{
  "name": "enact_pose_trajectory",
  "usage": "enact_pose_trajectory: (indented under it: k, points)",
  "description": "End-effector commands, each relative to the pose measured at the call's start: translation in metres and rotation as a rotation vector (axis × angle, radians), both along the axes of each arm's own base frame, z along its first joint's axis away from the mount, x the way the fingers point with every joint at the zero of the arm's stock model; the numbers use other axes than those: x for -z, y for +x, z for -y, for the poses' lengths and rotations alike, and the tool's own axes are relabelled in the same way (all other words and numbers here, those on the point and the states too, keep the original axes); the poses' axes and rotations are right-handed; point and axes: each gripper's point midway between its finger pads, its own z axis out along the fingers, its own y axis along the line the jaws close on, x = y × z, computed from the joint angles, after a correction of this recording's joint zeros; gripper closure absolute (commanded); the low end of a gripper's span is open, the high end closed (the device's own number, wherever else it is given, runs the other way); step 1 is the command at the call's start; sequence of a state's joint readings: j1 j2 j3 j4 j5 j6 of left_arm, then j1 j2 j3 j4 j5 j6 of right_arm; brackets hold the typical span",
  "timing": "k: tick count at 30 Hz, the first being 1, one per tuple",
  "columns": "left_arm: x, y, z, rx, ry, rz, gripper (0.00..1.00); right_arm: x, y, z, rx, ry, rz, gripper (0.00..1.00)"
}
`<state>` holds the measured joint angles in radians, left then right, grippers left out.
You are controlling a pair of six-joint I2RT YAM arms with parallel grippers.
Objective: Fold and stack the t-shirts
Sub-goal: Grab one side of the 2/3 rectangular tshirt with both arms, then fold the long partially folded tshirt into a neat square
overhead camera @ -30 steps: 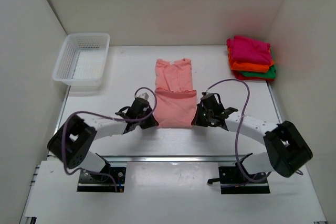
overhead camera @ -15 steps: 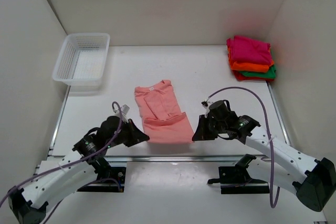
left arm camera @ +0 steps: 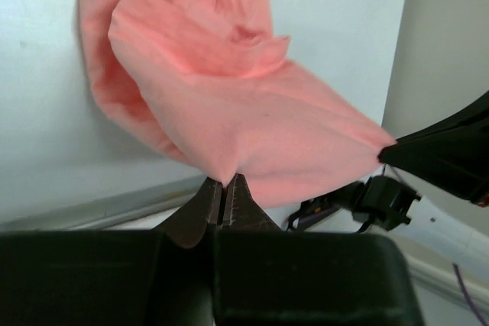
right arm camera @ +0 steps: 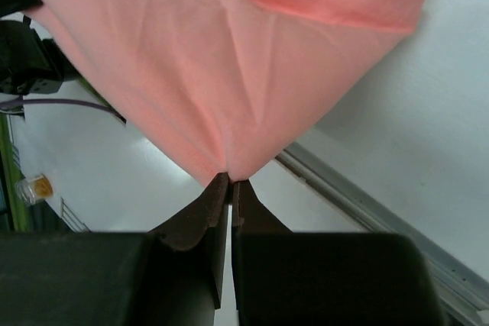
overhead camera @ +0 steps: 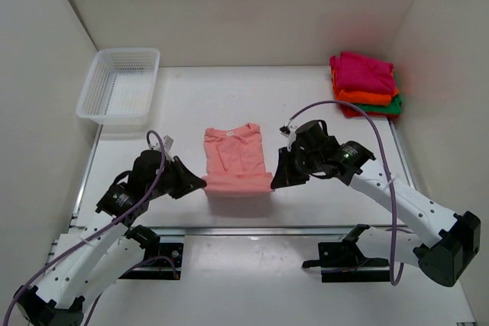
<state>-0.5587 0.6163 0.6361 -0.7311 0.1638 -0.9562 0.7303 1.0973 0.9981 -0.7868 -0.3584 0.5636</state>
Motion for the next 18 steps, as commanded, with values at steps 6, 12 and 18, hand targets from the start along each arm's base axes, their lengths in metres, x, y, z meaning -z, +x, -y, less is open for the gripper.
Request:
enact_pose_trajectory:
  k: [6,12,18]
  points:
    - [-0.051,0.055,-0.001,-0.029,0.02,0.156,1.0,-0.018,0.056,0.01,0.001,0.009,0.101,1.0]
    - [-0.05,0.094,-0.011,-0.068,0.055,0.178,1.0,-0.021,0.104,0.015,0.005,0.019,0.145,1.0]
    - [-0.035,0.137,-0.022,-0.131,0.085,0.205,1.0,-0.016,0.156,0.015,0.028,0.03,0.187,1.0]
